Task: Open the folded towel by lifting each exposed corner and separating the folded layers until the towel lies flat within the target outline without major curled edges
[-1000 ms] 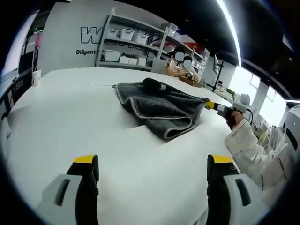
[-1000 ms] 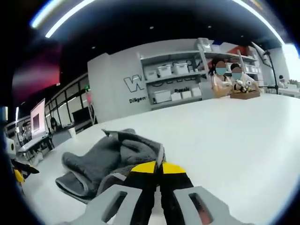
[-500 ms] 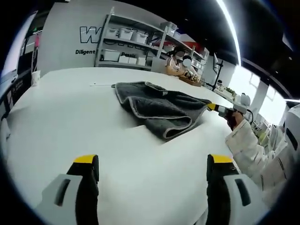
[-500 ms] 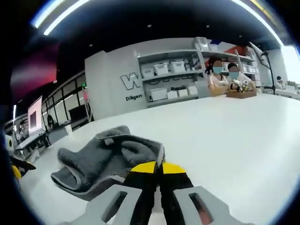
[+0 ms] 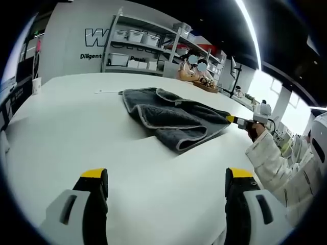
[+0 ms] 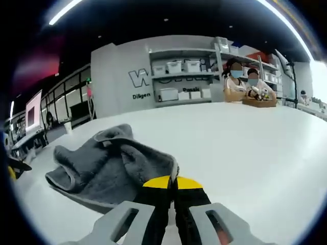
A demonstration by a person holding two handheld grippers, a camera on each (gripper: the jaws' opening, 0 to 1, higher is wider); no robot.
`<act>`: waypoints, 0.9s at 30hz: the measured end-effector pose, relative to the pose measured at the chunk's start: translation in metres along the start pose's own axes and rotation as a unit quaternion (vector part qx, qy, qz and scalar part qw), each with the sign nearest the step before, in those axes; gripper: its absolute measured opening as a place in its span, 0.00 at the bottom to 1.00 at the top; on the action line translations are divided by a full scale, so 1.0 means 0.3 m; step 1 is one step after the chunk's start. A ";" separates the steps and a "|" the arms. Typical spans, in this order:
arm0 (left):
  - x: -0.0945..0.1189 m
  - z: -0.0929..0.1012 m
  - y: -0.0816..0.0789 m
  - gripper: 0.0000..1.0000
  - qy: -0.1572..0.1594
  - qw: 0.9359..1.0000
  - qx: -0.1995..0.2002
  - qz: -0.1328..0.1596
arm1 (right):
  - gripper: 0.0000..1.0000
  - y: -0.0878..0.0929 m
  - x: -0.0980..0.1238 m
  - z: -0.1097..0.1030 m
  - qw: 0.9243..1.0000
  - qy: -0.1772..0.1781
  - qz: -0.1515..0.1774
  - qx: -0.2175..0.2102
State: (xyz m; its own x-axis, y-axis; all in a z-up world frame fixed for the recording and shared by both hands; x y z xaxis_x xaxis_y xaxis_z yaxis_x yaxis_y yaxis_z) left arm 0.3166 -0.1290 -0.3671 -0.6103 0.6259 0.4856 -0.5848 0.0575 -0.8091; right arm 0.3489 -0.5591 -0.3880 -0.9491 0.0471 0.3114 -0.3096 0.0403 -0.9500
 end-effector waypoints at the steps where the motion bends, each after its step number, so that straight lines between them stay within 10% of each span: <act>1: 0.001 0.003 -0.001 0.94 0.001 1.000 -0.002 -0.001 | 0.00 0.003 0.000 0.003 1.000 0.001 -0.003 0.004; 27: 0.002 0.006 -0.001 0.94 0.003 1.000 -0.002 0.001 | 0.00 0.090 -0.004 0.058 0.983 0.028 -0.089 0.155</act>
State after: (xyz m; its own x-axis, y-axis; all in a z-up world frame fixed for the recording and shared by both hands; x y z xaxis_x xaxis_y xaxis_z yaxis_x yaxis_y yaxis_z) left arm 0.3154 -0.1300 -0.3661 -0.6092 0.6300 0.4817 -0.5810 0.0589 -0.8118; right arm 0.3407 -0.5754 -0.4143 -0.8760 0.1229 0.4664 -0.4821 -0.2527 -0.8389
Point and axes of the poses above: the point that each gripper's makers call its tool centre point, and the gripper's own axes: x roughly backward along the fingers, z roughly to its right, y roughly out of its underside, the point moved 5 cm from there along x, roughly backward along the fingers, and after that the axes turned 5 degrees about x, right-handed, at the moved point
